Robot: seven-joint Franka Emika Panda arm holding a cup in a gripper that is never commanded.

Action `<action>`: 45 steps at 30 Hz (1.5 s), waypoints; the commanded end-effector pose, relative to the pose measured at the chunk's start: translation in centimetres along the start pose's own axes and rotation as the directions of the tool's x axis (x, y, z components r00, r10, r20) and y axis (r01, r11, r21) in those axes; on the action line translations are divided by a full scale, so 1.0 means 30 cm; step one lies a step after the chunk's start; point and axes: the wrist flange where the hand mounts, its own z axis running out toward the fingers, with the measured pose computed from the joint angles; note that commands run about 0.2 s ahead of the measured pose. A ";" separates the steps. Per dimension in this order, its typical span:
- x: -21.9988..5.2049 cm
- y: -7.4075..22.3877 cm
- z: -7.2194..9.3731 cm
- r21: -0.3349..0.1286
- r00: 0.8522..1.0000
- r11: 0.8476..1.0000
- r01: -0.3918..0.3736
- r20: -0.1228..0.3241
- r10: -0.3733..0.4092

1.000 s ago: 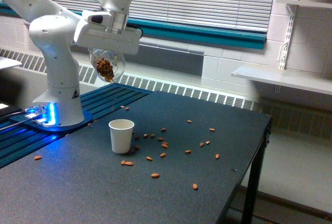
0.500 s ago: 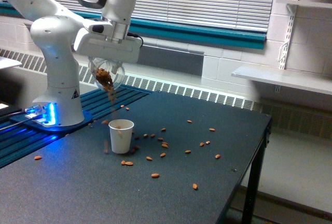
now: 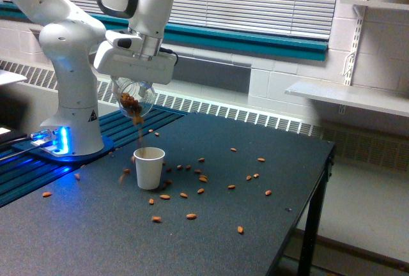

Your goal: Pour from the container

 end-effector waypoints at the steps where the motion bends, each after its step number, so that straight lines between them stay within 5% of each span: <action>1: -0.033 0.000 0.055 -0.033 1.000 0.999 0.014 0.000 -0.014; 45: -0.074 -0.026 0.037 -0.081 0.999 0.997 -0.018 0.039 0.021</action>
